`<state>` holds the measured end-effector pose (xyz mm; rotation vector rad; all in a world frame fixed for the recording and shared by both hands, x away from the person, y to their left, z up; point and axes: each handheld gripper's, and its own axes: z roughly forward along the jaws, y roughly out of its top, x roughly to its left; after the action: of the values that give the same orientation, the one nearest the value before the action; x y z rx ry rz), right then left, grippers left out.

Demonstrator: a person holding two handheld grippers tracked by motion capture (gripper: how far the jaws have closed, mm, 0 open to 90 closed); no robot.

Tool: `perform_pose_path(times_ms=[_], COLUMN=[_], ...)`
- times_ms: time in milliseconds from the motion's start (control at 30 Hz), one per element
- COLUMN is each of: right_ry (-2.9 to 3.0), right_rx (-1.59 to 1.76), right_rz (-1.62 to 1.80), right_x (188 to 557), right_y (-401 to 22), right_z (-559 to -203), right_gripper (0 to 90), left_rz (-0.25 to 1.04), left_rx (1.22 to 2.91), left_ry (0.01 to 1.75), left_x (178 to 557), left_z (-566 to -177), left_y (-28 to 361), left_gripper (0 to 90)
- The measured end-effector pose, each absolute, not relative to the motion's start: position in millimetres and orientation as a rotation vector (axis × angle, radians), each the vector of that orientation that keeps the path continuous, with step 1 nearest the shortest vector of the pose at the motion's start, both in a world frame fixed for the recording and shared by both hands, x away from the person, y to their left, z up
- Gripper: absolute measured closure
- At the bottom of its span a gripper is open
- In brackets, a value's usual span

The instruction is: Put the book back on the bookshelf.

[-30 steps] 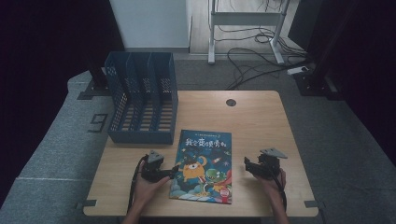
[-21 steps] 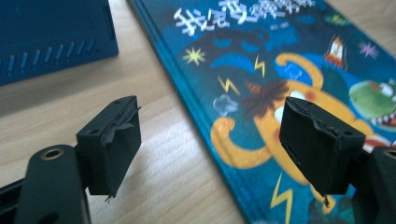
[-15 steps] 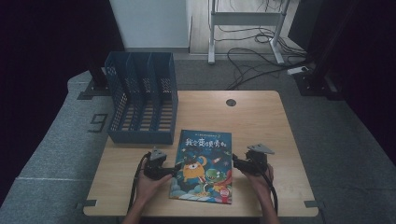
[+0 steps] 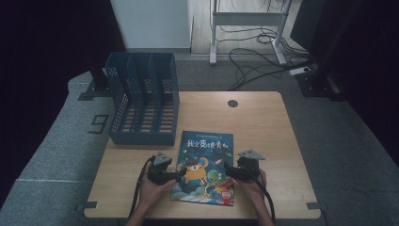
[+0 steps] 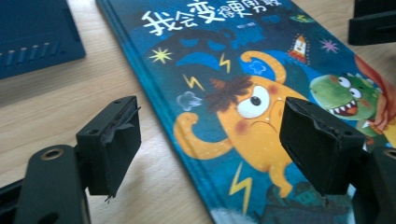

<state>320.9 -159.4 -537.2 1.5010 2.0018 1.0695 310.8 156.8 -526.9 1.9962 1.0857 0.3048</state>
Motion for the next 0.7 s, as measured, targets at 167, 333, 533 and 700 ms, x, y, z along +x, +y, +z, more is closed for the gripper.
perform_pose_path(times_ms=[167,333,533,700], right_ry=[2.031,2.068,2.076,2.083], right_rx=[1.498,1.482,1.487,1.501], right_rz=[1.065,1.045,1.055,1.081], right_x=[319.1,318.3,319.0,319.5], right_y=[-153.3,-148.5,-145.2,-144.6], right_z=[-541.6,-546.7,-550.1,-551.6], right_gripper=[18.1,17.8,17.9,18.1], left_rz=[0.291,0.283,0.268,0.29], left_rx=[2.034,2.056,2.094,2.115], left_ry=[1.074,1.075,1.086,1.091], left_x=[309.6,309.2,310.6,309.7], left_z=[-532.3,-535.2,-541.5,-544.1], left_y=[149.1,145.1,141.5,138.2], left_gripper=[20.5,19.8,18.3,17.3])
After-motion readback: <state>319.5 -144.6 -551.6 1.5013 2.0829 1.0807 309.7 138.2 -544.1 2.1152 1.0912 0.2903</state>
